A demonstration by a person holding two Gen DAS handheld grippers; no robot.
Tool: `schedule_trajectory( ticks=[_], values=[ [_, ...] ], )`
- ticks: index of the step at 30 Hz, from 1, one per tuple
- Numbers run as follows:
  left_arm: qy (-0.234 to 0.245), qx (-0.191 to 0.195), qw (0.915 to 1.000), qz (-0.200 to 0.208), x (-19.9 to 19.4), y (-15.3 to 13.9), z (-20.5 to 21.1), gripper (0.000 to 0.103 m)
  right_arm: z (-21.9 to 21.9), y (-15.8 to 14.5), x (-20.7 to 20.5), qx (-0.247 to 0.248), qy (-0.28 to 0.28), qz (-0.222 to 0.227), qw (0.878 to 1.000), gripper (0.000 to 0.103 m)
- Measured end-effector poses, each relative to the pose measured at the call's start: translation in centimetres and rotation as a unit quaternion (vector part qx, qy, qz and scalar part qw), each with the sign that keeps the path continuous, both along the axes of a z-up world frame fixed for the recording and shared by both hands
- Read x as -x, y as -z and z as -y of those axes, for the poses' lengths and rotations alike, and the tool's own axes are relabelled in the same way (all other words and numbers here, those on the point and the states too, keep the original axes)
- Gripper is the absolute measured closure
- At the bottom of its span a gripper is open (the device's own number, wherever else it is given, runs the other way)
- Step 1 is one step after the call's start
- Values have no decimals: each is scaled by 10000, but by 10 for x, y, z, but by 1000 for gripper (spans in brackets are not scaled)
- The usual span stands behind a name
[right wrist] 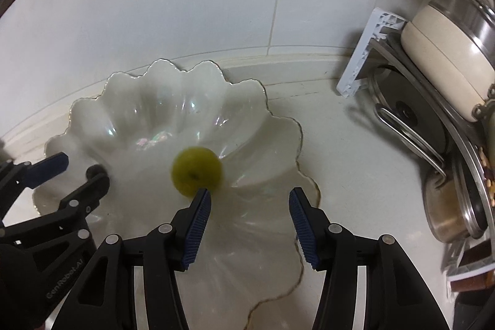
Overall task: Organize fruits
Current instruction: 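Open left gripper releasing plum while right gripper releases green fruit into bowl, then withdraw both tools from the bowl back toward the remaining fruits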
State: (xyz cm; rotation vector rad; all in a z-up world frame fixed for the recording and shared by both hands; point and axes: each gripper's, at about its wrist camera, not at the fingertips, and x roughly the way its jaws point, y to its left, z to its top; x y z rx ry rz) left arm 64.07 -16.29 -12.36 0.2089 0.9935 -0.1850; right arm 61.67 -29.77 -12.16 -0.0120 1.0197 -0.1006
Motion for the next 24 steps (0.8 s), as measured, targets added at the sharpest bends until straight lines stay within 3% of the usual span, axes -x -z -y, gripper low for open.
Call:
schedule_trajectory(
  ticks=[5,16,24],
  values=[
    [-28,118,9999,83,11,-17,-4,50,0,-15,15,-47,41,148,9999,49],
    [40,-56,9960,893,58,-65,-9,45,-8,-63,64,-142,30,741,9971,49],
    [104,113,9939,1090,92,-86,-17,45,-12,-82,97,-53,70,1028,9947,49]
  ],
)
